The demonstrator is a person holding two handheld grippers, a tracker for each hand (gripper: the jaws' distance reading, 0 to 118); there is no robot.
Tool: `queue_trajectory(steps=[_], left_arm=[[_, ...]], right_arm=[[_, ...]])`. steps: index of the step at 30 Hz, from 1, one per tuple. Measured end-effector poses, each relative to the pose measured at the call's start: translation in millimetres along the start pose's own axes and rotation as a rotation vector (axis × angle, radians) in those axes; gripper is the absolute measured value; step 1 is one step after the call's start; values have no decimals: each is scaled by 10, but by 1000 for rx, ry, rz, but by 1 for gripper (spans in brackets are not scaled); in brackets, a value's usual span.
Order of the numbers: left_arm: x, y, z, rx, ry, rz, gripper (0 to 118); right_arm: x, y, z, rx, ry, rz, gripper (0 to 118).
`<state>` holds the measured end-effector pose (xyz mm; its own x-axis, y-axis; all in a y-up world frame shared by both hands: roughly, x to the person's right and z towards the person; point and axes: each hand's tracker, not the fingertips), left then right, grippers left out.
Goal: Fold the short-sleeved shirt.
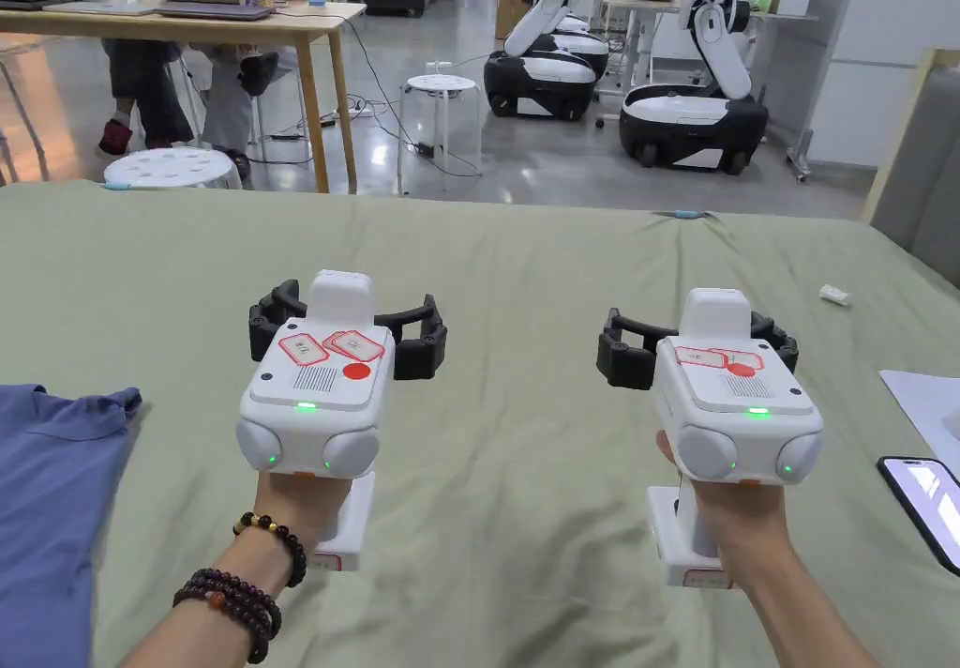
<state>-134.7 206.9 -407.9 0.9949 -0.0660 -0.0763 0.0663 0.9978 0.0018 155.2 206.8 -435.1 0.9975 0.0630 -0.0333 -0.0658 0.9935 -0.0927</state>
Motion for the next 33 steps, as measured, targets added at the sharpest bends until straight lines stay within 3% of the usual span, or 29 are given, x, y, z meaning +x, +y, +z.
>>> queue_trajectory(steps=[33], left_arm=[[31, 49, 5, 1, 0, -17, 118]], right_arm=[[-18, 36, -27, 1, 4, 9, 118]])
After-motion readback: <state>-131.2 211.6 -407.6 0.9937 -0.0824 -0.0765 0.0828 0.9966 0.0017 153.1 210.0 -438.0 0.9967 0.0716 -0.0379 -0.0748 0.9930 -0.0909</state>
